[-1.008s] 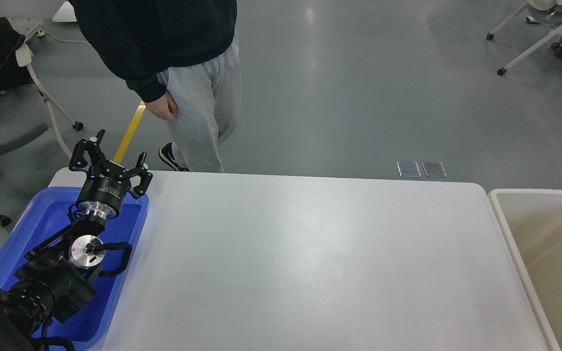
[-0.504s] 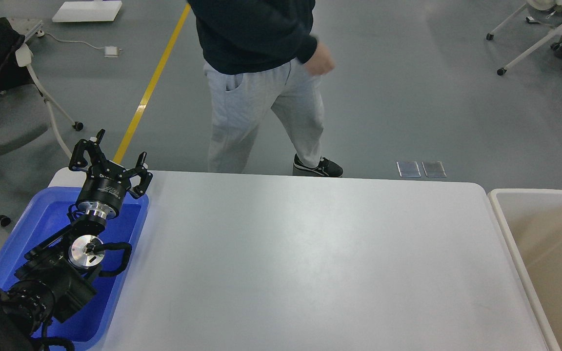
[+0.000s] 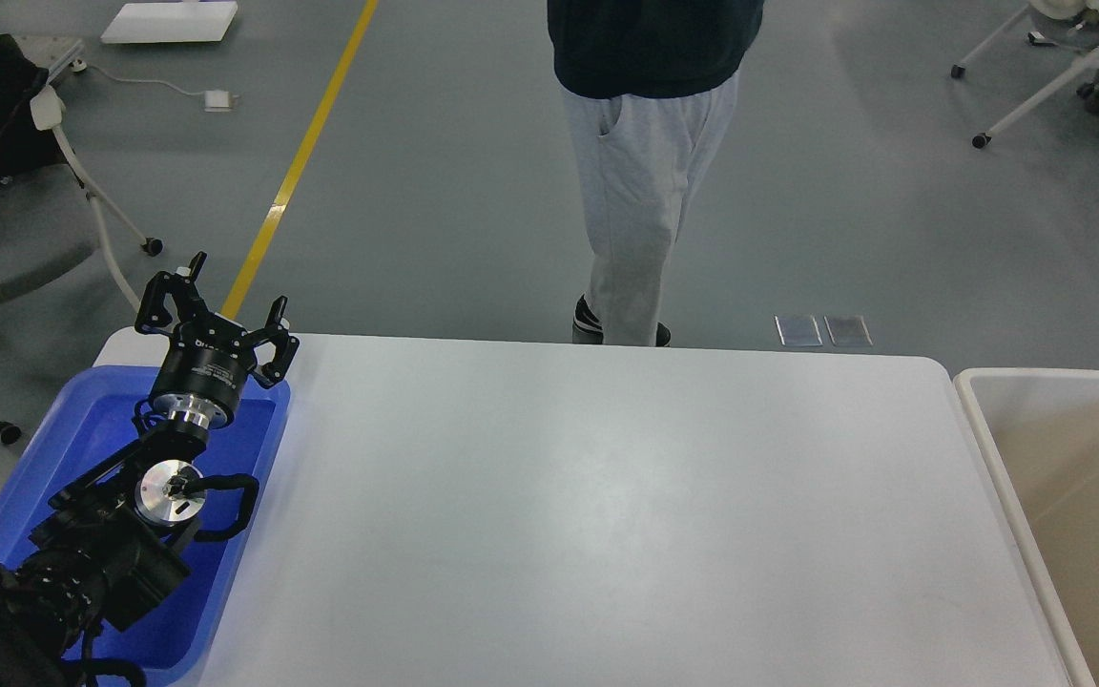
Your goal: Tidy desktop
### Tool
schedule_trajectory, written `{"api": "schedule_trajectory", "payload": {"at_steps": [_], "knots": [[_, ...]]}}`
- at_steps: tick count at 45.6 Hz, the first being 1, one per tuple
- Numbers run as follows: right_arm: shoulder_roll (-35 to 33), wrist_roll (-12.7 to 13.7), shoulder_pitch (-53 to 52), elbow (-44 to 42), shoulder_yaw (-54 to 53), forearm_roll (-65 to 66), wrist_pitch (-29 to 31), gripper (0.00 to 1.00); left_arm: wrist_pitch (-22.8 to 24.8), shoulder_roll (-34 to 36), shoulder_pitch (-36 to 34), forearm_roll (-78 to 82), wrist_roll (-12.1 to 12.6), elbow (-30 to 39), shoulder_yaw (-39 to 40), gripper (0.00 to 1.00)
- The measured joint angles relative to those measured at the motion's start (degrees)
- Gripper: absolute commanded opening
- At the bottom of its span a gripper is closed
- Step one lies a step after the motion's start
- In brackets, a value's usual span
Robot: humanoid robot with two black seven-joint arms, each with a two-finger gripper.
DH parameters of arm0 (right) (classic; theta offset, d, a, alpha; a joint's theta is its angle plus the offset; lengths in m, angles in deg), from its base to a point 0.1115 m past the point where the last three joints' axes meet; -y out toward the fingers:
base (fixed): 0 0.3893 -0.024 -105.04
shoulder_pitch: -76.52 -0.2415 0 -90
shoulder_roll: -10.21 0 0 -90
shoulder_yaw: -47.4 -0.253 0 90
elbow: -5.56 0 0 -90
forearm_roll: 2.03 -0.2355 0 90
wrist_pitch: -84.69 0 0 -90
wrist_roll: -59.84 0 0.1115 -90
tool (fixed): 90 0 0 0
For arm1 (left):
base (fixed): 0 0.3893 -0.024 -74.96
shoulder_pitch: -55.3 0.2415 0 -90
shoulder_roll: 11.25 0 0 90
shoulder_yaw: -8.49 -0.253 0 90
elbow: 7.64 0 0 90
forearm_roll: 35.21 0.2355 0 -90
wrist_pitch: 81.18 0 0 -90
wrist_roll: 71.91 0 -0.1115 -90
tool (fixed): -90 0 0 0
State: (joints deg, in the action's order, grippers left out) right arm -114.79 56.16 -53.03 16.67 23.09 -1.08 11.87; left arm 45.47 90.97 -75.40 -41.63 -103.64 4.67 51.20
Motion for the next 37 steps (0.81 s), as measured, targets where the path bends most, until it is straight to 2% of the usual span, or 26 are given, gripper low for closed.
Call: {"api": "schedule_trajectory", "payload": {"at_steps": [5,15,19,31,37], "knots": [[-3.50,-0.97,1.02,8.94,-3.44,-0.27,0.00,1.00,0.00,0.00,-0.01,0.00,0.00,-0.01,0.00,1.00],[-6.97,-5.16,4.31,26.13,-10.91,0.10,-2.21,1.00,0.00,0.00,0.00,0.00,0.00,-0.01,0.00,1.00],[-6.33,-8.51,5.68,30.82,-12.99,0.25,-4.03,1.00,0.00,0.00,0.00,0.00,0.00,-0.01,0.00,1.00],[0.83,-22.13,8.64,37.48,-15.89,1.11,-10.45,1.00,0.00,0.00,0.02,0.00,0.00,-0.01,-0.02,1.00],[3.77,-25.74,9.21,38.44,-16.01,1.48,-12.78,1.00,0.00,0.00,0.02,0.02,0.01,0.00,-0.02,1.00]]}}
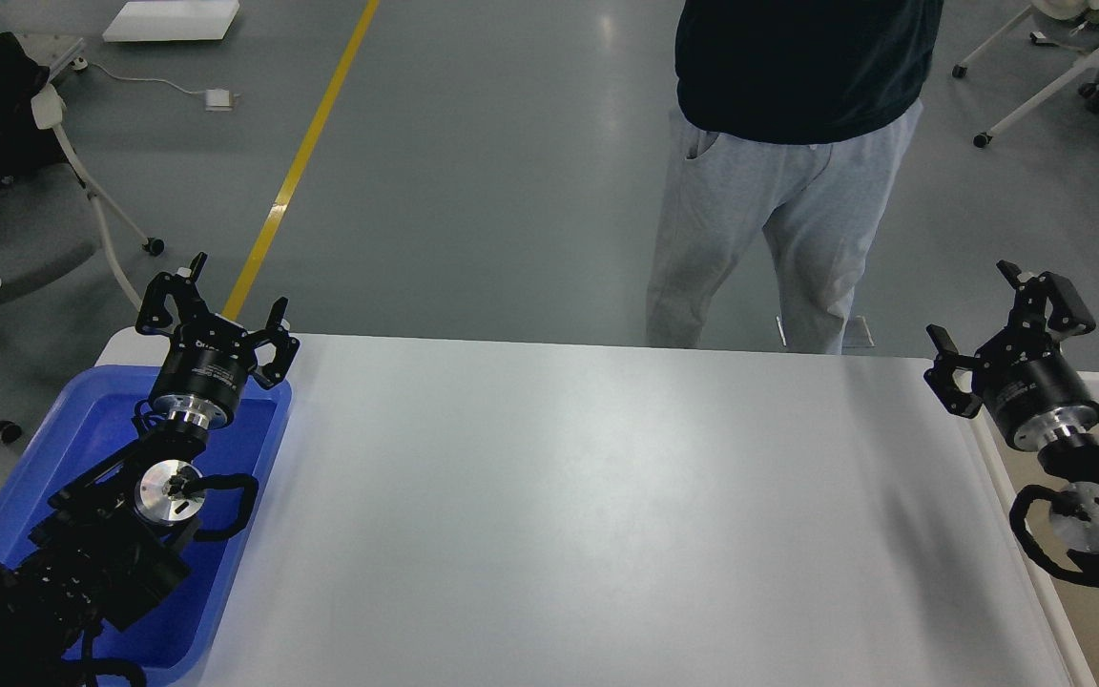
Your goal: Tidy desktop
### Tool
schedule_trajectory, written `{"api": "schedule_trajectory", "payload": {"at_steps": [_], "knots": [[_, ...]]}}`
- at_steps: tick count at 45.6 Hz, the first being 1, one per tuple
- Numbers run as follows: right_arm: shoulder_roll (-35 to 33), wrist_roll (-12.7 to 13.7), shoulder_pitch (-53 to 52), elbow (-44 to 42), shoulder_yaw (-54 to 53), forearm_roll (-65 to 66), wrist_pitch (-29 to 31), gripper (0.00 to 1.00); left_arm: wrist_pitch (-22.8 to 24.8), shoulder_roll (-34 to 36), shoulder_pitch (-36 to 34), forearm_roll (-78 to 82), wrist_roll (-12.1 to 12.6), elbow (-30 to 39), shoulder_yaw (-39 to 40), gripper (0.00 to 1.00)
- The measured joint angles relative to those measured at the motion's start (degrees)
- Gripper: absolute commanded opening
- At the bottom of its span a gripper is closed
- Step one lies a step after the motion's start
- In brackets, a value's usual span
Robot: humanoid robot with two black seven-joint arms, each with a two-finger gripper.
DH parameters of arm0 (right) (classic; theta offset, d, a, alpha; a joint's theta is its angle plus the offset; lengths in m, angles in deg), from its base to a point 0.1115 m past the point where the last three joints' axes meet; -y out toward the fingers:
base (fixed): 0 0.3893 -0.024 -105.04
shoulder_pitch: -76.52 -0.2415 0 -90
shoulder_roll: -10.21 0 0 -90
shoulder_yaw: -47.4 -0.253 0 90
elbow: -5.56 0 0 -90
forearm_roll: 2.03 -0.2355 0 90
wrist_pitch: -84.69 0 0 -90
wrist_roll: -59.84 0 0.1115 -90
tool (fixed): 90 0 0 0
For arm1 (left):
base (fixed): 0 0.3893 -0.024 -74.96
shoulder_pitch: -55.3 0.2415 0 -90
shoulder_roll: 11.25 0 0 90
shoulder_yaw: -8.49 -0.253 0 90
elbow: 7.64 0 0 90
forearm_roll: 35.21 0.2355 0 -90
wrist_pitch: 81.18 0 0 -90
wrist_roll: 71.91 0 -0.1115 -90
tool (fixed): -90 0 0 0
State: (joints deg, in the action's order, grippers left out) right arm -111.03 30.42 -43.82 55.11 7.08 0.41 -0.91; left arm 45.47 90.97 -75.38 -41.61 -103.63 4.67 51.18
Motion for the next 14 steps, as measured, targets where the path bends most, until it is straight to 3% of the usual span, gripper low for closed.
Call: {"api": "schedule_trajectory", "payload": {"at_steps": [14], "knots": [[3.91,-4.66,0.29,0.16,-0.66,0.35,-5.00,1.00,0.00,0.00,0.05,0.00,0.00,0.00,0.00,1.00]]}}
